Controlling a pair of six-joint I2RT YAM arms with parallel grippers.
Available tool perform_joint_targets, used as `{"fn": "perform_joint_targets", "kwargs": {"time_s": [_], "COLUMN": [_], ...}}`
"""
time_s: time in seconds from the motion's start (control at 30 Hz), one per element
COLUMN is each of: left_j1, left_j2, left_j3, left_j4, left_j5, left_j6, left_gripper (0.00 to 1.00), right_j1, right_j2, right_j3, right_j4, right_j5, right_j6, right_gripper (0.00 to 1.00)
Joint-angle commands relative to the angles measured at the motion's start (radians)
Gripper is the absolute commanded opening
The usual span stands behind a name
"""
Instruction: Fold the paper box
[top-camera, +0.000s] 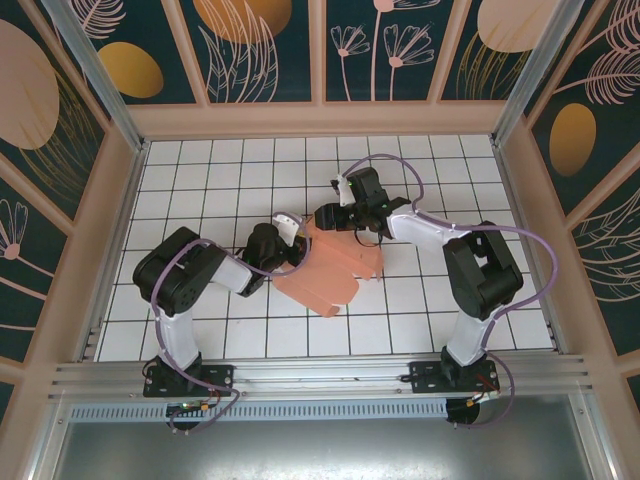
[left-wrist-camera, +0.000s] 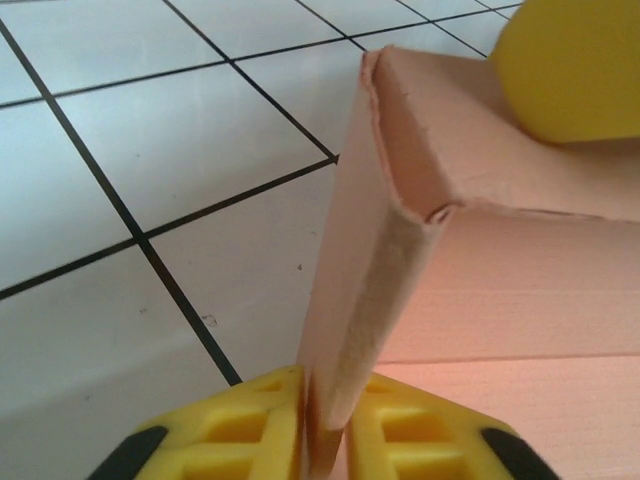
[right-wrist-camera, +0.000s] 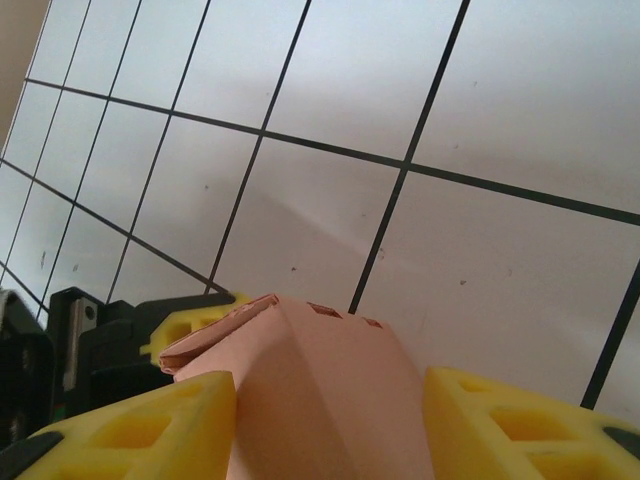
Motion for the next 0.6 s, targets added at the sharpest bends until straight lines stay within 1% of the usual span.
{"fn": "perform_joint_targets", "kwargs": {"time_s": [0.0, 0.2, 0.27, 0.37, 0.47, 0.57], "left_j1": [-0.006, -0.007, -0.007, -0.007, -0.009, -0.009], "left_j2": [0.021, 0.038, 0.039, 0.046, 0.051, 0.048], "left_j3": [0.025, 0.069, 0.078, 0.092, 0.095, 0.084], "left_j4": [0.025, 0.008, 0.006, 0.004, 0.004, 0.006], "left_j5": [0.021, 0.033, 0.035, 0.039, 0.045, 0.044], "left_j6": [-0.008, -0.004, -0.008, -0.014, -0.019, -0.027], "left_gripper": [0.21, 0.24, 0.3, 0.3, 0.22, 0.03], "right_j1": [-0.005, -0.005, -0.005, -0.005, -0.005, -0.005], "right_j2": [0.026, 0.015, 0.008, -0.004, -0.015, -0.03], "right_j3": [0.005, -0.004, -0.011, -0.024, -0.034, -0.048], "right_j4": [-0.067, -0.073, -0.073, -0.069, -0.061, -0.049], "right_j5": [-0.013, -0.04, -0.05, -0.057, -0.063, -0.062], "right_j6": [-0.034, -0.045, -0.049, -0.047, -0.038, -0.026], "right_gripper": [0.52, 0.52, 0.52, 0.52, 0.52, 0.52]}}
